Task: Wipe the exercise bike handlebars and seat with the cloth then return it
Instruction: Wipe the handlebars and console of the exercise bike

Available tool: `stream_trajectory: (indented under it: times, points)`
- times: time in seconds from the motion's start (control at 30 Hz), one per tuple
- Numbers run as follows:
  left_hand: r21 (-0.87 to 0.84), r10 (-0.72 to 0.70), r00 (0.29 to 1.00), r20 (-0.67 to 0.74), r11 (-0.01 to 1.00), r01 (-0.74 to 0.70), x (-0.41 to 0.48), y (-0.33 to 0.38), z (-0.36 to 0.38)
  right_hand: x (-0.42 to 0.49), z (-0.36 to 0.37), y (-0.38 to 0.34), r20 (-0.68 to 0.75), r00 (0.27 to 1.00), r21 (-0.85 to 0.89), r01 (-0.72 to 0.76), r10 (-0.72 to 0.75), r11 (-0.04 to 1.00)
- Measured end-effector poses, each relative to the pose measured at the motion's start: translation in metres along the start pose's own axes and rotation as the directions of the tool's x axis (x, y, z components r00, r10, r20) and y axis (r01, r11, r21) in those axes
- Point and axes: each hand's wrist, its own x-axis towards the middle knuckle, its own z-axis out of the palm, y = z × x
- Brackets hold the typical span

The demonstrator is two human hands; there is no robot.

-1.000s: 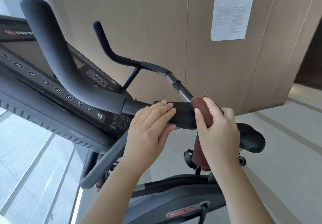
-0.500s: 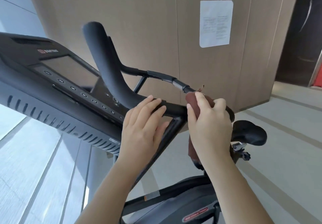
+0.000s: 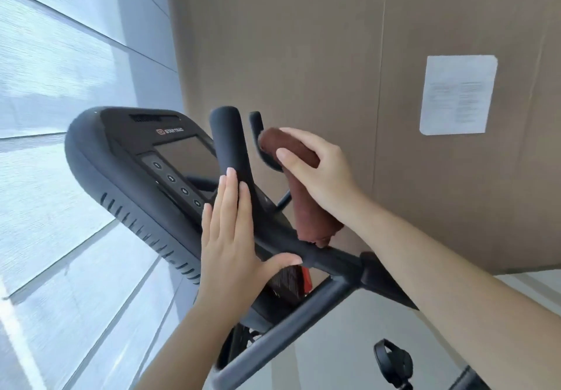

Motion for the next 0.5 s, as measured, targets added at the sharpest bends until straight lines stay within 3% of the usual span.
stream_trajectory:
  times: [0.13,0.23,0.37,0.43,0.5]
  points:
    - [0.061,-0.021,0.999,0.031,0.998,0.019,0.006,0.001,-0.007,0.013,0.030,0.008,0.053,0.993,0.118,0.097,-0.103,0.988]
    - [0.067,-0.017,0.999,0.050,0.998,0.013,0.007,0.000,-0.010,0.001,0.017,0.024,0.232,0.957,0.135,0.144,-0.173,0.980]
    - [0.080,-0.009,0.997,0.079,0.997,0.003,0.009,-0.004,-0.018,-0.019,-0.015,0.031,0.595,0.755,-0.089,0.401,-0.274,0.912]
    - [0.071,-0.026,0.996,0.089,0.997,0.019,0.011,-0.004,-0.023,-0.022,-0.024,0.030,0.633,0.720,-0.106,0.446,-0.286,0.889]
    - [0.051,-0.034,0.996,0.088,0.998,0.030,0.009,-0.002,-0.026,-0.019,-0.028,0.025,0.566,0.772,-0.020,0.364,-0.289,0.931]
